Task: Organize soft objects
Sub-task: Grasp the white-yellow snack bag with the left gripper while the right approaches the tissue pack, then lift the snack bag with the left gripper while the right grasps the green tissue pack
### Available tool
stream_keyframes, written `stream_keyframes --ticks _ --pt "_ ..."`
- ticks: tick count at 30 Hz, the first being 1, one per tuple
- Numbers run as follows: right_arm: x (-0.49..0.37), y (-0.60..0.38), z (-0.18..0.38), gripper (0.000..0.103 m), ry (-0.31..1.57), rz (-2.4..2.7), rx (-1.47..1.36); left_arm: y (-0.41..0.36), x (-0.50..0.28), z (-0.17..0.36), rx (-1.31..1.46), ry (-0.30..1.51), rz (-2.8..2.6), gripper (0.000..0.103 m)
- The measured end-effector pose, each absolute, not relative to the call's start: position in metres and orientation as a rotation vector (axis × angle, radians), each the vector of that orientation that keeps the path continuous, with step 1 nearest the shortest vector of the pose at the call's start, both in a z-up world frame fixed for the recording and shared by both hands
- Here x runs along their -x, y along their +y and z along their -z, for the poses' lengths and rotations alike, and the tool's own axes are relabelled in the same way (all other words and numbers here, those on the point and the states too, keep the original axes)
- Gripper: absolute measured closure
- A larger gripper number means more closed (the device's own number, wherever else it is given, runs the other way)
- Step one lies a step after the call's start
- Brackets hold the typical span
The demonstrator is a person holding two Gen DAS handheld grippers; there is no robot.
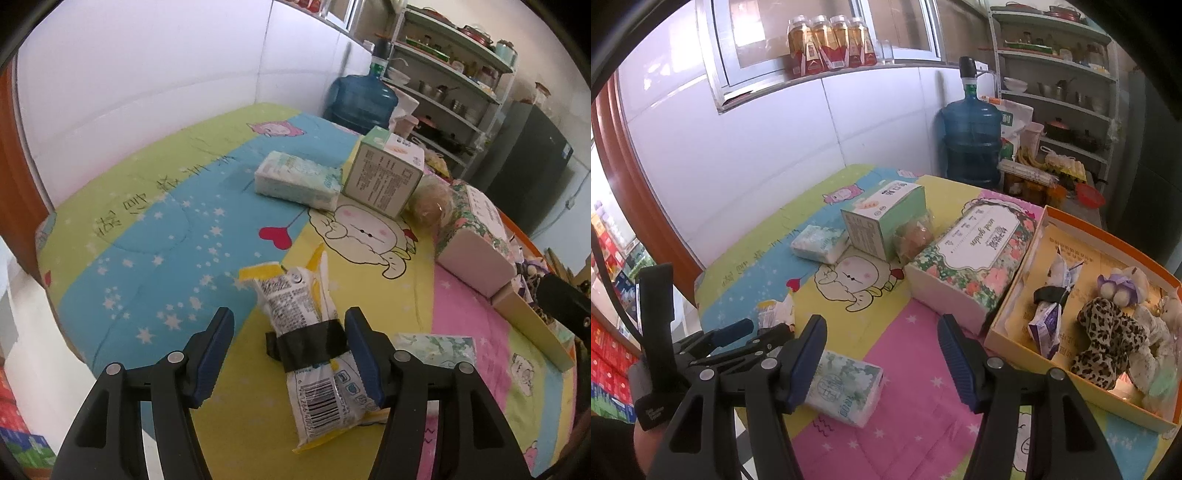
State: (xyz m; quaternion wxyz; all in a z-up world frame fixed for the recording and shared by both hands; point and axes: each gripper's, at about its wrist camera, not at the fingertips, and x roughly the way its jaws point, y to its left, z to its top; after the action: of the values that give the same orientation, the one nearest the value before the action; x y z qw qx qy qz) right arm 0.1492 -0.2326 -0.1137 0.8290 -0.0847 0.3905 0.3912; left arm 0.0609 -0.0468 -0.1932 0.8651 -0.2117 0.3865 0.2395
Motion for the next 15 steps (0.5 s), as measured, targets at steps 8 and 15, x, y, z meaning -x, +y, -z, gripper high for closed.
stream_keyframes --ticks 8,15 --pt "-0.152 -0.228 0.12 0.041 0.851 -0.852 0.177 -0.051 -0.071 0.198 0.43 0.826 -0.415 0.057" --pt "-0.156 -0.214 0.129 0.036 0.895 -1.091 0.277 -0.042 -0.073 0.194 0.399 0.818 -0.361 0.058"
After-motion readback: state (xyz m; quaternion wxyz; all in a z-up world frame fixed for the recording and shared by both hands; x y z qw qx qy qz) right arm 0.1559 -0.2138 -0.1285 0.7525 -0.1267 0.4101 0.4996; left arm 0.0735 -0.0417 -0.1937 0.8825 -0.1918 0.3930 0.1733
